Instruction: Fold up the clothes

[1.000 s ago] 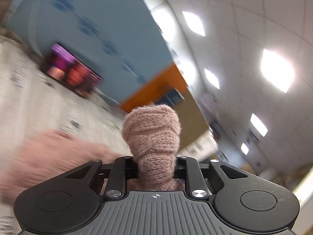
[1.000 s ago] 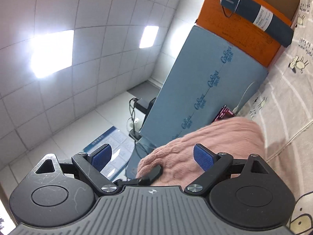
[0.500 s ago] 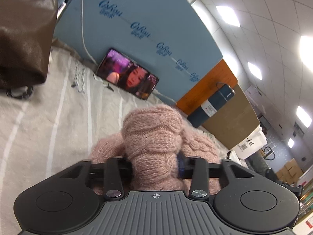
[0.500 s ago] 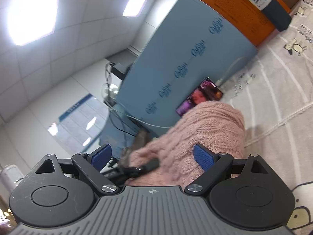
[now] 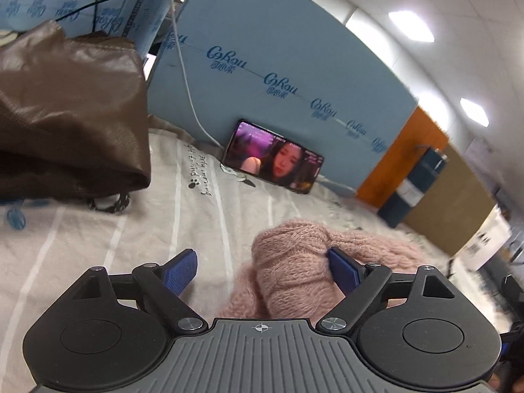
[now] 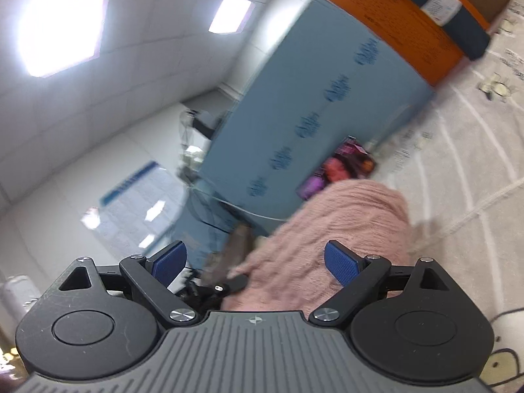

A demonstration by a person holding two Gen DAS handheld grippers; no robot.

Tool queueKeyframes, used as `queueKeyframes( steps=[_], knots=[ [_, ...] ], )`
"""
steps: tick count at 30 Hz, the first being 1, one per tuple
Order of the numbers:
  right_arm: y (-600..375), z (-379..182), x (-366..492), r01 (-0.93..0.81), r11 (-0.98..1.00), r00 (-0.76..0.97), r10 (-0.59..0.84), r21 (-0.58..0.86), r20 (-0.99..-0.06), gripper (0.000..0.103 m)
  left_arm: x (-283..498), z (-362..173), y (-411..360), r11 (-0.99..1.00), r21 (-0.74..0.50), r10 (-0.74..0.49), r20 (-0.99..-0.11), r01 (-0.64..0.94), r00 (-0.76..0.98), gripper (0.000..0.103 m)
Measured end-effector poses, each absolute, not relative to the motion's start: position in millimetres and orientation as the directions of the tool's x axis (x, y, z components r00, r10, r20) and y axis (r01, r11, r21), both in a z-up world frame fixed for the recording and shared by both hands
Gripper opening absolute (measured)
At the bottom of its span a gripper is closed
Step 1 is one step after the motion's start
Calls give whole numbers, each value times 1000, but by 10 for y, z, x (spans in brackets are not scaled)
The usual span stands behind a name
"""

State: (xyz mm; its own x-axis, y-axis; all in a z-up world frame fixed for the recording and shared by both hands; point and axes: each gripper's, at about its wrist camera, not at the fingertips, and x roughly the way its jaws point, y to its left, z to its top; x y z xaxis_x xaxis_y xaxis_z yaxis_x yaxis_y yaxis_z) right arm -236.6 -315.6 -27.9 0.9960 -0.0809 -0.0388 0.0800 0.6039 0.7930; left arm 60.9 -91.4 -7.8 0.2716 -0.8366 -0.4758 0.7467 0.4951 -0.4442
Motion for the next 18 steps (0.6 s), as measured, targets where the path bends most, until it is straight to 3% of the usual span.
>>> queueKeyframes(
  steps=[7,10,14,18],
  knots=[
    [-3247,-376,-2270,160,559,987,-104,814,-123,92,568,-161,-1192,519,-282,-792,-514,807,330,93],
    [-3238,-382,-2251,155,564,988,-95,811,-123,92,578,-202,-1186,525,-273,-783,-525,806,333,94],
    [-3195,-327,-2343,109,584,992,-111,804,-53,99,579,-151,-1101,518,-328,-809,-488,790,328,95],
    [-3159,-285,-2462,181,594,970,-241,783,-42,103,698,-34,-859,493,-517,-858,-423,700,292,98]
  ],
)
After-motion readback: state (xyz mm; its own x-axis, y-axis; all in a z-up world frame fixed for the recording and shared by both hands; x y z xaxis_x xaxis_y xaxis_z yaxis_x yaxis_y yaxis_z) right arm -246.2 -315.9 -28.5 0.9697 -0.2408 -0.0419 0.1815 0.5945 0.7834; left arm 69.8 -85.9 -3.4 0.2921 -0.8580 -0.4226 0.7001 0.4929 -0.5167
